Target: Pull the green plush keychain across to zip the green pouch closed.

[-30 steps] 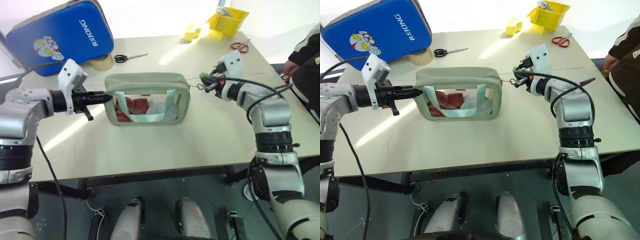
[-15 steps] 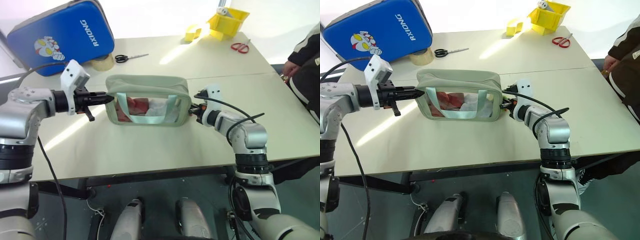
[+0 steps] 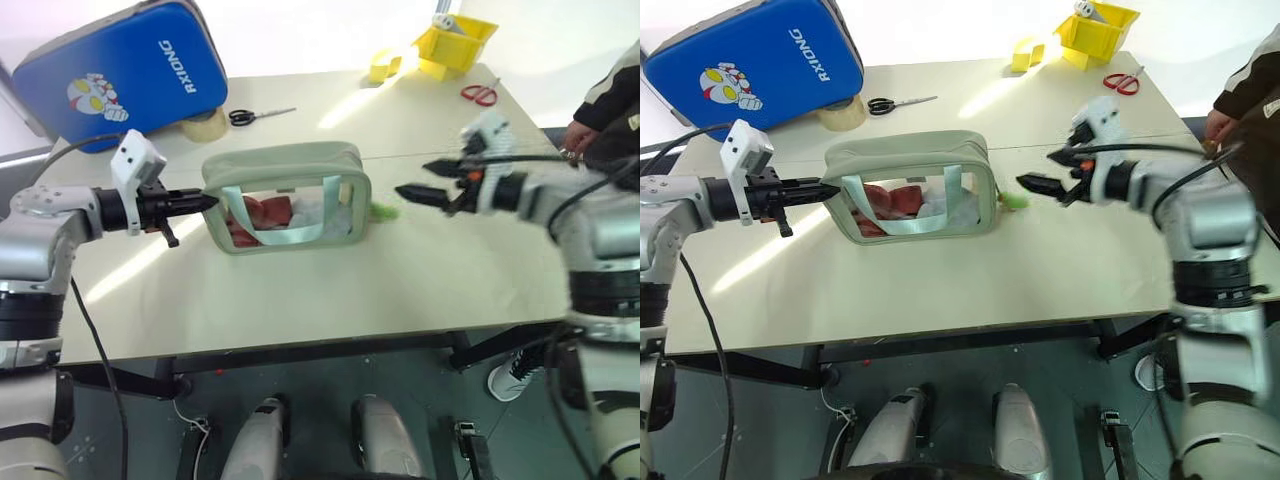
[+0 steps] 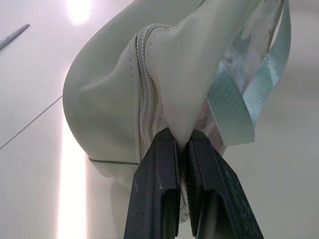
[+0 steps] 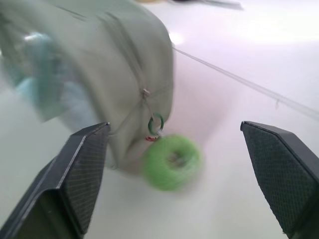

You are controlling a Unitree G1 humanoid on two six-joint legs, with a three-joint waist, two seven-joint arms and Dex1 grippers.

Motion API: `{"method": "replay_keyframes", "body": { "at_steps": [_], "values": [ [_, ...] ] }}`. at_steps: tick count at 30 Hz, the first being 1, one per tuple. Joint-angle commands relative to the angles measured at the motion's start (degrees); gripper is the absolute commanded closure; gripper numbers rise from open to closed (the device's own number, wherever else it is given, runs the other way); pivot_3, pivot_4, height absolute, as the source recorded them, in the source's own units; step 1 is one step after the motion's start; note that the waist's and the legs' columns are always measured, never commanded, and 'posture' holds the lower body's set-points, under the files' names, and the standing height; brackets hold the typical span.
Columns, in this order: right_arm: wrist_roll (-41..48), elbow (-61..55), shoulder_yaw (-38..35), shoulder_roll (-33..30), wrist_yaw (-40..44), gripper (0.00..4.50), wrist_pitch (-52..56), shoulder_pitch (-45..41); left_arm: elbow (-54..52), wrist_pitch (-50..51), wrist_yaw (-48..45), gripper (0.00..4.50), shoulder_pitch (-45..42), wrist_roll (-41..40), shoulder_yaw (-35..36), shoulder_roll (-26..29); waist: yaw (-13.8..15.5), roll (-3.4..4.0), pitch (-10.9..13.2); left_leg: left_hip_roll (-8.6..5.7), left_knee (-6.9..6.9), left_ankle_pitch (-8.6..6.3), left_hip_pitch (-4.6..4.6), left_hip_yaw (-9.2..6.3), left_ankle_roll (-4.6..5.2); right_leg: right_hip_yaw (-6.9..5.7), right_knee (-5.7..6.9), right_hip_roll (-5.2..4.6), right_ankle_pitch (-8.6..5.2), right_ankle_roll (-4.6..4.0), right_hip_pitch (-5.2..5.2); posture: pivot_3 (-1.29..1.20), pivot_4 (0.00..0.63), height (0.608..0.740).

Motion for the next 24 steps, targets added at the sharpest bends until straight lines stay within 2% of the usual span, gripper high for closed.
{"method": "replay_keyframes", "body": {
  "at_steps": [1, 3, 5, 11, 17, 21, 24],
  "values": [
    [1.2, 0.9, 2.1, -3.3, 11.5, 0.03, -4.8, -4.3, 1.2, -1.2, -0.6, 4.5, -1.1, 0.8, 1.5, 1.4, -0.1, 0.0, 0.0, 0.04, 0.0, 0.0, 0.01, 0.01, 0.0, 0.0, -0.01, 0.02, 0.0, 0.0, 0.0, 0.0, 0.15, 0.74],
    [0.9, 0.6, 3.3, -3.2, 13.5, 0.0, -5.7, -5.8, 0.4, -0.2, -1.3, 3.71, -1.6, -0.2, 1.8, 1.5, -0.1, -0.01, 0.0, 0.08, 0.0, -0.01, 0.01, 0.02, 0.0, 0.0, -0.02, 0.04, 0.0, 0.0, 0.01, 0.0, 0.15, 0.74],
    [0.7, -0.1, 4.2, -2.2, 14.1, 0.0, -6.0, -6.4, -1.0, 1.5, -2.2, 3.16, -2.2, -1.6, 2.3, 2.0, 0.1, -0.01, 0.0, 0.08, 0.0, 0.0, 0.0, 0.01, 0.0, 0.0, -0.03, 0.04, 0.0, 0.0, 0.0, 0.0, 0.15, 0.74],
    [1.4, -2.8, 5.3, -1.3, 15.9, 0.0, -5.4, -5.8, -2.4, 6.7, -4.1, 0.07, -6.6, -3.5, 3.8, 6.6, 0.3, -0.02, 0.0, 0.04, 0.03, 0.0, -0.1, -0.03, -0.01, 0.0, -0.08, 0.02, 0.0, 0.0, -0.03, 0.0, 0.15, 0.74],
    [0.7, -0.8, 5.2, -2.1, 18.2, 0.0, -6.0, -9.4, -2.3, 7.5, -8.0, 0.02, -10.9, -2.3, 3.3, 14.4, 0.2, 0.01, 0.0, 0.02, 0.01, -0.01, -0.07, -0.02, -0.01, 0.0, -0.09, 0.0, 0.0, 0.0, -0.02, 0.0, 0.15, 0.74],
    [0.8, -0.7, 4.9, -1.1, 17.2, 0.0, -5.8, -10.3, -1.9, 9.0, -6.9, 0.02, -11.8, -2.8, 4.2, 15.1, 0.1, 0.01, 0.0, 0.03, -0.04, -0.01, -0.05, -0.02, -0.01, 0.0, -0.1, 0.01, 0.0, 0.0, -0.02, 0.0, 0.15, 0.74],
    [0.7, -1.2, 4.7, 0.1, 15.5, 0.0, -5.5, -9.9, -4.1, 6.5, -5.8, 0.02, -8.1, -1.7, 5.2, 15.4, 0.1, 0.01, 0.0, 0.03, -0.03, -0.01, -0.06, -0.01, -0.01, 0.0, -0.1, 0.01, 0.0, 0.0, -0.02, 0.0, 0.15, 0.74]
  ]
}}
